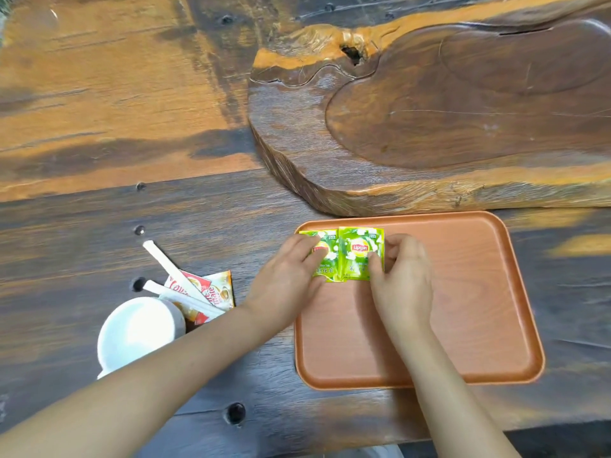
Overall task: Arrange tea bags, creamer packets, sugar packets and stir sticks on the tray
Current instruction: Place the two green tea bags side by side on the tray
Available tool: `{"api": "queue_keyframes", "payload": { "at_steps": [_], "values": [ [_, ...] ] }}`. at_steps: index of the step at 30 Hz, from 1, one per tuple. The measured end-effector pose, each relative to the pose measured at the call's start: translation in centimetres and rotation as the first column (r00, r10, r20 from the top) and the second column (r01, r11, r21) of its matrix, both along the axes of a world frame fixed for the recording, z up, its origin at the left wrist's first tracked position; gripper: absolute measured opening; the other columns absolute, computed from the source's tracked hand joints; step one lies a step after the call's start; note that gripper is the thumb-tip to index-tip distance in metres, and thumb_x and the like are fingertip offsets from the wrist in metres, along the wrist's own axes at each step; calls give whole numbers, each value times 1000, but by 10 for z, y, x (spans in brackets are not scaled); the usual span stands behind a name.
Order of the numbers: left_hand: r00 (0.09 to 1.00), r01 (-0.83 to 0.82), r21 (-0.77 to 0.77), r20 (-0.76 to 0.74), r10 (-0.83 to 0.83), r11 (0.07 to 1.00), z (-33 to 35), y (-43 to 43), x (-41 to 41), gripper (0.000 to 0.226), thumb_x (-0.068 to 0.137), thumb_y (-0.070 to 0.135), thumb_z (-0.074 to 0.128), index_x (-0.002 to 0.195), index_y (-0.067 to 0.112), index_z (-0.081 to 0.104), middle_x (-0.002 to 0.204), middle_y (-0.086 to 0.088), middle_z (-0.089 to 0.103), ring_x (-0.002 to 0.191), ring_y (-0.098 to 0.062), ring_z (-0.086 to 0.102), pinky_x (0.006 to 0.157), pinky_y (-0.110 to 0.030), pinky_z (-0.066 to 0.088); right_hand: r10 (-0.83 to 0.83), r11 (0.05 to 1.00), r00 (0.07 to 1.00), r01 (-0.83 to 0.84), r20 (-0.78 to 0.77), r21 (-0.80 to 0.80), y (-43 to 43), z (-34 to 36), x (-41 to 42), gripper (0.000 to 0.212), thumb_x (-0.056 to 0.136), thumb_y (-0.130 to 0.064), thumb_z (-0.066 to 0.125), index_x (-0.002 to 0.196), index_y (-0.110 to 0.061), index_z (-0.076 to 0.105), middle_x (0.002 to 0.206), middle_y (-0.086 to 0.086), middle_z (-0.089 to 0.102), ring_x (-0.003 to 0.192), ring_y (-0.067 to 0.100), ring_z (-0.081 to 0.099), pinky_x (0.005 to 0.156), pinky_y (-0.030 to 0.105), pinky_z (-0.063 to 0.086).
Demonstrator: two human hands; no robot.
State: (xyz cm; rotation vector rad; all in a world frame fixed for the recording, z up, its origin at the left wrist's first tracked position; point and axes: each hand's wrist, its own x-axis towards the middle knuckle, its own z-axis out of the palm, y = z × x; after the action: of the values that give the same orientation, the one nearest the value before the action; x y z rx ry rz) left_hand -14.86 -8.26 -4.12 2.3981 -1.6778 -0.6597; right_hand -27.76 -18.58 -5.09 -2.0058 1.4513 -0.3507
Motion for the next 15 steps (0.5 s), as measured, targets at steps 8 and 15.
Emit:
{"api": "queue_keyframes", "payload": {
  "at_steps": [8,15],
  "values": [
    [1000,29,33,6,-29,999,1,-1,2,50,92,33,44,139,17,36,150,0,31,140,-16,18,113,-24,17,415,897,901,-428,-125,-105,6,-10,-6,41,83,-27,62,123,-22,56,128,4,53,117,25,44,94,40,37],
    [999,31,45,9,-32,998,0,-1,2,51,92,33,42,140,17,33,151,0,28,141,-16,16,113,-26,19,439,883,889,-454,-132,-123,0,-14,-11,40,83,-29,62,123,-23,56,129,3,52,118,22,41,96,38,35]
  ]
}}
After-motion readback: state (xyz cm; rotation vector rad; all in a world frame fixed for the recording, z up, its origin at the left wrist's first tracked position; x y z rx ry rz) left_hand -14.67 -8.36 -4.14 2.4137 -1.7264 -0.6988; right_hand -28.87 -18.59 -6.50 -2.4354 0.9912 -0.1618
